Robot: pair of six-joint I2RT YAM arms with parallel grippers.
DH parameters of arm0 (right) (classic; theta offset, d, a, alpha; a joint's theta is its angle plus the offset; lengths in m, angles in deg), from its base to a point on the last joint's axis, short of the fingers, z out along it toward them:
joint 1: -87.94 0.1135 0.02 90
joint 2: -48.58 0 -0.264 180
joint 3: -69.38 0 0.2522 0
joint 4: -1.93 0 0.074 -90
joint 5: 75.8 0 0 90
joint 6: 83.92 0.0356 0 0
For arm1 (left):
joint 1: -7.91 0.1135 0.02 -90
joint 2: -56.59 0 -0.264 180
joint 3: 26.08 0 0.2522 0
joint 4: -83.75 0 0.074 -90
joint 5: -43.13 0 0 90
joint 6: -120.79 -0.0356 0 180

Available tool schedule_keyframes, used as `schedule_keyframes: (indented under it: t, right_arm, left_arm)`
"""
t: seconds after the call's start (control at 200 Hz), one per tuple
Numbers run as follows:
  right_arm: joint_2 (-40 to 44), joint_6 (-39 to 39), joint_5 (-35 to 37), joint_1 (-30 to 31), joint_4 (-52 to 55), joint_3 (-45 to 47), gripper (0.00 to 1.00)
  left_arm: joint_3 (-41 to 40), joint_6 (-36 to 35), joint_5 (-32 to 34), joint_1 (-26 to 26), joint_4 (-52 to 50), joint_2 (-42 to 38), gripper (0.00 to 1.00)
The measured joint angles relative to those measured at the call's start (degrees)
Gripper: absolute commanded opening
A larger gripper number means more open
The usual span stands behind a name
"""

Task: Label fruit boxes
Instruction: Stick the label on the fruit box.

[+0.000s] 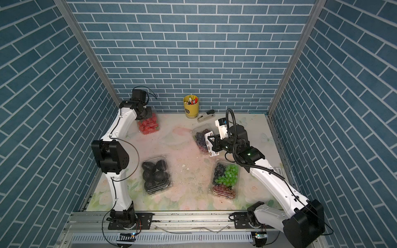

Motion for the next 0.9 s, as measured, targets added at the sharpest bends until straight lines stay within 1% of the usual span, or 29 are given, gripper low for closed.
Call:
schedule_keyframes:
  t: [0.18, 0.425, 0.585, 0.9]
  right_arm:
    - [-0.2, 0.0, -0.3, 0.0, -0.5, 0.2, 0.0]
    - [-1.1, 0.0, -0.6, 0.0, -1.1, 0.5, 0.0]
    - [-2.0, 0.0, -0.9, 0.0, -1.4, 0.6, 0.0]
    - [-3.2, 0.0, -1.0, 0.0, -2.0, 0.6, 0.0]
  left_arm:
    - [7.7, -0.7, 2.3, 0.8, -2.7, 7.5, 0.0]
    - [15.1, -1.6, 6.1, 1.6, -4.0, 12.9, 0.0]
    - [16.5, -2.7, 7.7, 1.9, -3.8, 14.9, 0.0]
    - [16.9, -3.3, 7.3, 2.5, -2.7, 18.3, 0.0]
